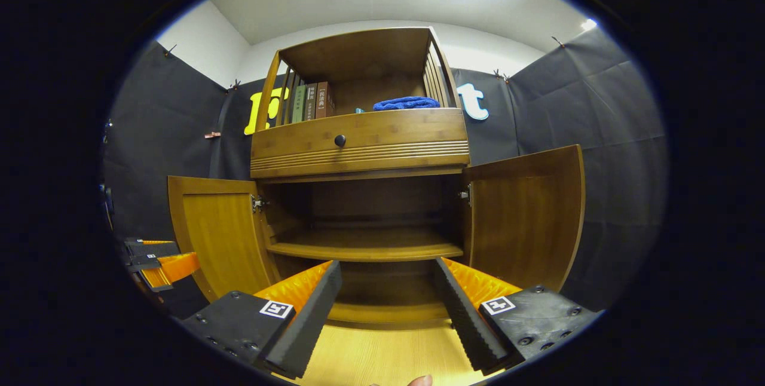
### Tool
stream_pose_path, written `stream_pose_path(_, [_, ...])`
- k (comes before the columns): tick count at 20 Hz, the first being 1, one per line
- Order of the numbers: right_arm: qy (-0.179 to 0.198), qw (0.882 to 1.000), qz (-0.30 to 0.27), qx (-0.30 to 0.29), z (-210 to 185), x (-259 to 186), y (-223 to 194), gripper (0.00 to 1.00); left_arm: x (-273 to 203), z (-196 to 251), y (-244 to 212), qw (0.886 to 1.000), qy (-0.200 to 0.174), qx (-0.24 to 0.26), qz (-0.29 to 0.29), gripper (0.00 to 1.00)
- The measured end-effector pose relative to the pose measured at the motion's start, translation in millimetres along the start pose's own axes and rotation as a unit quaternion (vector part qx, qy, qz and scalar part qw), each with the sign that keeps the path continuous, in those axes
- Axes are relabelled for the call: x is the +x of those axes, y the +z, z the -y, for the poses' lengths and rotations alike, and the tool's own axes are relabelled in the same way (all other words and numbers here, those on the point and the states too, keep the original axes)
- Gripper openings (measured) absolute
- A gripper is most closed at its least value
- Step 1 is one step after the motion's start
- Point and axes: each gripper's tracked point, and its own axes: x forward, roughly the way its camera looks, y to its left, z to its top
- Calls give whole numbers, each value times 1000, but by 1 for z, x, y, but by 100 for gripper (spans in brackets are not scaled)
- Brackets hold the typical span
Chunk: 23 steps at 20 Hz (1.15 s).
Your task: Open the right door of the double-door shoe cabinet with the right hand, and open the left door with the left hand.
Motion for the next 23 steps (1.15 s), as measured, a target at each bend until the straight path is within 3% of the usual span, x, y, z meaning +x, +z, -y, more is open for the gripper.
stream_pose_path(23, [-4, 1000, -1, -5, 4, -1, -2, 93, 1, 1, 11, 1000, 9, -6, 13, 98])
